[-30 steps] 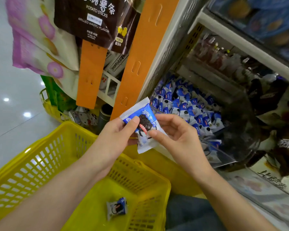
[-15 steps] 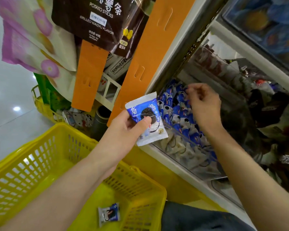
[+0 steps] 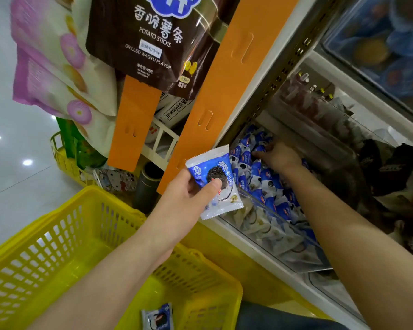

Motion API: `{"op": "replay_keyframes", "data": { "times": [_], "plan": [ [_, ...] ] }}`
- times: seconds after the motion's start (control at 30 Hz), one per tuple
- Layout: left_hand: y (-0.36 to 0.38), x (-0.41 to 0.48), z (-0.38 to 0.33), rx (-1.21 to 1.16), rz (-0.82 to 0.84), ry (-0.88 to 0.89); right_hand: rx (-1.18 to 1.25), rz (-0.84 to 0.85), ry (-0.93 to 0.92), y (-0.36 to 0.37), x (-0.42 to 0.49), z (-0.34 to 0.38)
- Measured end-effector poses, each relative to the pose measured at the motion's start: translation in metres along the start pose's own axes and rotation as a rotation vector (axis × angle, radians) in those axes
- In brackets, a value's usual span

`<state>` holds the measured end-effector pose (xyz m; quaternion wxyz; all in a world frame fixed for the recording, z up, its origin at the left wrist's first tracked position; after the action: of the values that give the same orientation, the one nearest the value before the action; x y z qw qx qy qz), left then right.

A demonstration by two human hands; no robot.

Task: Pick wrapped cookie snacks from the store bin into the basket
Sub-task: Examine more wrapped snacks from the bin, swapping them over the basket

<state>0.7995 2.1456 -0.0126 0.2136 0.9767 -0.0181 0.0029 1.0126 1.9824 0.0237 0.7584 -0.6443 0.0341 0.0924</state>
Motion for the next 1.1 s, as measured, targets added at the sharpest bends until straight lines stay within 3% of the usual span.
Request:
{"op": "replay_keyframes", "data": {
  "times": [0.17,0.33,0.4,0.6,0.8,0.97,1.1],
  "plan": [
    [-0.002,-0.001,0.000,-0.005,-0.011,-0.014,0.166,-0.120,0.005,-0.010,-0.009,-0.004],
    [0.001,-0.004,0.002,0.000,-0.030,-0.042,0.396,-0.434,-0.222,-0.038,-0.059,0.002],
    [0.002,-0.006,0.004,0.019,-0.040,-0.064,0.478,-0.459,-0.279,-0.045,-0.086,0.008],
    [0.003,-0.014,0.008,0.109,-0.072,-0.118,0.817,-0.279,-0.517,-0.036,-0.170,0.027],
    [0.015,-0.032,0.002,-0.046,0.134,-0.138,1.012,0.246,-0.423,0.013,-0.200,0.044],
    [0.013,-0.044,0.003,-0.007,0.137,-0.124,0.958,0.215,-0.566,0.027,-0.214,0.050],
    [0.010,-0.054,-0.002,-0.073,0.175,-0.146,0.829,0.166,-0.537,0.028,-0.215,0.046]
  ]
}}
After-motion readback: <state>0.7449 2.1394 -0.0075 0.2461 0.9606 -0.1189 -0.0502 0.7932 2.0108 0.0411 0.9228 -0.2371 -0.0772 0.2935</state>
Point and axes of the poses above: each hand's wrist, its own x-axis towards the middle knuckle, its own y-axis out of the palm, z = x × y, the point moved 3 cm from there along x, towards the middle knuckle, and after that the axes turned 11 degrees about z, right-handed, at the moved point
